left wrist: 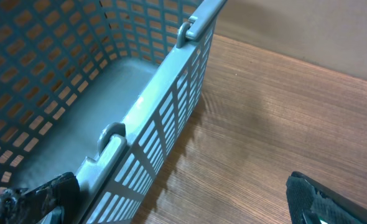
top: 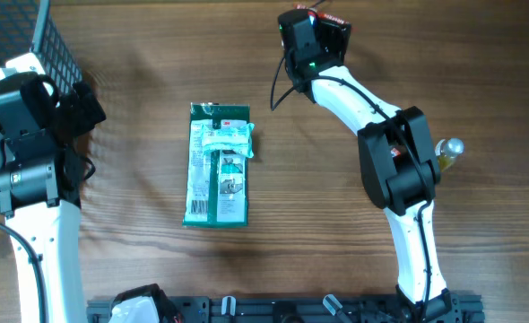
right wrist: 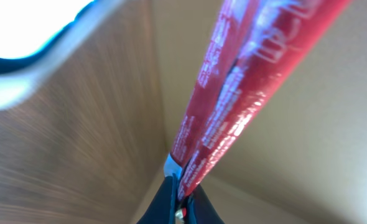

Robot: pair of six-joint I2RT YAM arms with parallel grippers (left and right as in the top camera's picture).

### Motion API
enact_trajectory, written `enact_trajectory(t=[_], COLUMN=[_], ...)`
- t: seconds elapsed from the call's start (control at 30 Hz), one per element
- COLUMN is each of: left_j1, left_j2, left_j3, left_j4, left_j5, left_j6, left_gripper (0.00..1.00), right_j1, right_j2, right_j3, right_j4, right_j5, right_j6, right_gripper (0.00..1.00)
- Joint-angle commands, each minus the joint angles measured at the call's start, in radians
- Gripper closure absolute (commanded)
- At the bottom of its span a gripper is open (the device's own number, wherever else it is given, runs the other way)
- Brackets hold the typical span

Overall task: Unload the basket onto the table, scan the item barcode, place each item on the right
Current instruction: 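Hold the red tube under the scanner with the right gripper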

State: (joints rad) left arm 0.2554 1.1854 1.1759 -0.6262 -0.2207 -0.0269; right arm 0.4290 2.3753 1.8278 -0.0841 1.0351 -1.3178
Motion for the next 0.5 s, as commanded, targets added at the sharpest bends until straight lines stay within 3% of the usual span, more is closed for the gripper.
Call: enact_trajectory(t=[0.0,0.3,0.47], left_j1=[0.005,0.005,0.005], left_j2=[0.04,0.04,0.04], left_j3=[-0.056,-0.056,-0.056], left_j4=[-0.052,-0.052,-0.052], left_j5=[0.055,0.055,0.055], left_j6=[-0.04,-0.04,-0.04], left_gripper=[0.0,0.0,0.0], right_j1=[-0.005,0.0,0.0], right_j2=[0.023,0.023,0.023], right_j3=[0.011,0.009,0.009], right_j4=[-0.011,-0.336,-0.386], right_j5=[0.064,-0.156,-0.179], right_j6=[-0.1,-0.043,-0.043], right_gripper=[0.96,0.96,0.96])
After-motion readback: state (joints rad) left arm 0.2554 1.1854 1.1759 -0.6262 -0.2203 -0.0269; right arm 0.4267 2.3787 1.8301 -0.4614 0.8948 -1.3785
